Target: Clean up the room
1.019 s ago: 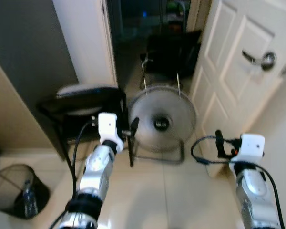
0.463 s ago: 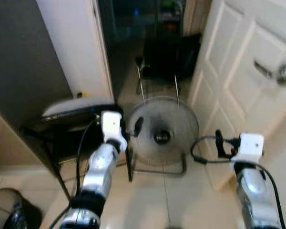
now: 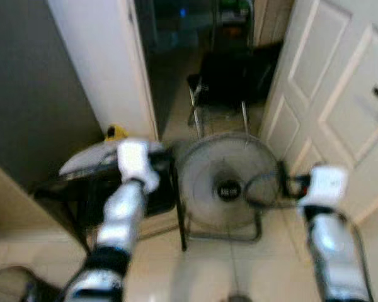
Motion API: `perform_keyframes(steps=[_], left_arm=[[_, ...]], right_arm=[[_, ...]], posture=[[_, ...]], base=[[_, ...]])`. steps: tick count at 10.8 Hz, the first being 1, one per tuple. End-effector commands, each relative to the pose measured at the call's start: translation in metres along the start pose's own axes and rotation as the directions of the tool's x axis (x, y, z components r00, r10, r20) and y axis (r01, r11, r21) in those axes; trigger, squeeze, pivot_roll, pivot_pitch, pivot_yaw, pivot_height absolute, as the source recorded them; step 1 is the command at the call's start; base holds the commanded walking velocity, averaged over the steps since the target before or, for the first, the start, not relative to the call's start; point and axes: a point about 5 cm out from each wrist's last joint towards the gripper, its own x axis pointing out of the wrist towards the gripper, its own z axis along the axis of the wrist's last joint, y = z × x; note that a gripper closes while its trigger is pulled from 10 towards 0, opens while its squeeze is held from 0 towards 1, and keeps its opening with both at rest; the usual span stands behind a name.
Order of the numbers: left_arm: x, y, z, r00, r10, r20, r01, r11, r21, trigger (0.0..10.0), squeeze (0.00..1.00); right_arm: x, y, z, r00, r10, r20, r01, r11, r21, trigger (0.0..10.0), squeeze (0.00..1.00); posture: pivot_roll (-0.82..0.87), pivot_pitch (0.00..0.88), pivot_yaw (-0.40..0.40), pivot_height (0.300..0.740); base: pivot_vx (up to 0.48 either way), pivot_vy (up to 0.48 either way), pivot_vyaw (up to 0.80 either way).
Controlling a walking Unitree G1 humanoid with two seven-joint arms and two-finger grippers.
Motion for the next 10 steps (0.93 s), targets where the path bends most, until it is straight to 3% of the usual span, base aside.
perform_keyframes(steps=[1, 3, 4, 7, 9, 10], left_arm=[[0.0, 0.002, 0.013, 0.999, -0.01, 0.044, 0.008, 0.999, 0.041, 10.0, 0.0], [-0.001, -0.011, 0.005, 0.999, -0.033, 0.006, 0.032, 0.999, 0.037, 10.0, 0.0], [-0.009, -0.012, -0.017, 0.995, -0.022, -0.1, 0.025, 0.999, 0.028, 10.0, 0.0], [-0.032, -0.015, -0.045, 0.97, -0.012, -0.244, 0.031, 0.997, 0.074, 10.0, 0.0], [-0.046, -0.007, -0.049, 0.968, 0.03, -0.247, -0.003, 0.994, 0.11, 10.0, 0.0], [-0.046, -0.014, -0.046, 0.966, 0.02, -0.258, 0.016, 0.99, 0.138, 10.0, 0.0]], right_arm=[[0.006, 0.012, 0.017, 0.997, 0.057, 0.045, -0.058, 0.998, 0.027, 10.0, 0.0], [0.022, 0.033, 0.016, 0.976, 0.218, 0.017, -0.219, 0.975, 0.029, 10.0, 0.0], [0.03, 0.031, 0.01, 0.974, 0.225, -0.017, -0.224, 0.974, 0.033, 10.0, 0.0], [0.039, 0.02, 0.019, 0.969, 0.245, -0.034, -0.244, 0.97, 0.018, 10.0, 0.0], [0.04, 0.01, 0.02, 0.964, 0.259, -0.054, -0.26, 0.966, -0.007, 10.0, 0.0], [0.041, 0.011, 0.016, 0.966, 0.249, -0.068, -0.249, 0.968, 0.003, 10.0, 0.0]], posture=[[-0.21, 0.0, 0.027, 0.74], [-0.2, 0.0, 0.002, 0.74], [-0.17, 0.0, -0.036, 0.74], [-0.14, 0.0, -0.109, 0.74], [-0.12, 0.0, -0.166, 0.74], [-0.11, 0.0, -0.149, 0.74]], base=[[0.0, 0.0, 0.0], [0.0, 0.0, 0.0], [0.0, 0.0, 0.0], [0.0, 0.0, 0.0], [0.0, 0.0, 0.0], [0.0, 0.0, 0.0]])
